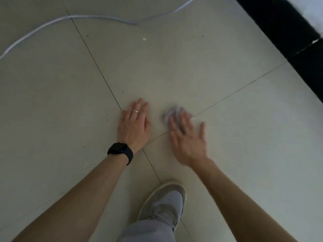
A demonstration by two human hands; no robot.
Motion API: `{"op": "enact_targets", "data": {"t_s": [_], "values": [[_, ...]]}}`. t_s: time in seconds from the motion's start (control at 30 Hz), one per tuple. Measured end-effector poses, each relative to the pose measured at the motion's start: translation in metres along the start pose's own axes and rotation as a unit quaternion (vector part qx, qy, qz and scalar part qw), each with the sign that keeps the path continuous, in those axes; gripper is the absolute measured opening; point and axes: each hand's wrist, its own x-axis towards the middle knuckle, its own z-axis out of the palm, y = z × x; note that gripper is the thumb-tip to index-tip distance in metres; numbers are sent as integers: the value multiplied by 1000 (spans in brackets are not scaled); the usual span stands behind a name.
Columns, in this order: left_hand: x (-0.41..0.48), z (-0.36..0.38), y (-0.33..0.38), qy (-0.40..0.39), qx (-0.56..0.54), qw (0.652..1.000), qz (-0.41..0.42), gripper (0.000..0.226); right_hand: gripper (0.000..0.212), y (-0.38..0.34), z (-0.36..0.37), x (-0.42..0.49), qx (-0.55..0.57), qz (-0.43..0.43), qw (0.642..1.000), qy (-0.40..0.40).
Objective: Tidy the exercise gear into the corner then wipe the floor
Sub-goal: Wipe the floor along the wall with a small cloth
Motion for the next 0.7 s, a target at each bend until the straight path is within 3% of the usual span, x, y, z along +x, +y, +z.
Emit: {"op": "enact_targets", "data": {"t_s": [0.07, 0.1, 0.13, 0.2, 0.27, 0.33, 0.4, 0.5, 0.53, 0.6, 0.7], "values": [[11, -8, -10, -20, 27, 999, -13, 53, 53, -6, 8, -5, -64, -141, 987, -47], [14, -9, -13, -30, 39, 999, -11, 54, 53, 1, 2, 2, -81, -165, 982, -52], [17, -10, -16, -35, 45, 998, -12, 54, 53, 10, -8, 16, -98, -156, 982, -40], [19, -10, -19, -45, 42, 998, -15, 55, 52, 28, -28, 46, -91, -52, 995, -5], [18, -6, -19, -53, 38, 998, -15, 57, 52, 33, -48, 74, -16, 98, 995, 20], [21, -4, -19, -54, 31, 998, -13, 57, 54, 14, -52, 92, 67, 175, 981, 44], [21, -3, -22, -42, 22, 999, -13, 56, 55, -21, -40, 91, 76, 135, 987, 30], [19, -2, -23, -28, 12, 999, -10, 64, 54, -46, -20, 78, -38, -70, 997, -21], [19, -3, -24, -24, 14, 1000, -8, 65, 53, -41, -24, 82, -67, -104, 992, -34], [21, -6, -25, -4, 21, 1000, -7, 63, 53, -20, -44, 108, -99, -95, 990, -33], [30, -15, -22, 23, 27, 999, -11, 56, 53, 9, -81, 143, -37, 63, 997, -22]]}}
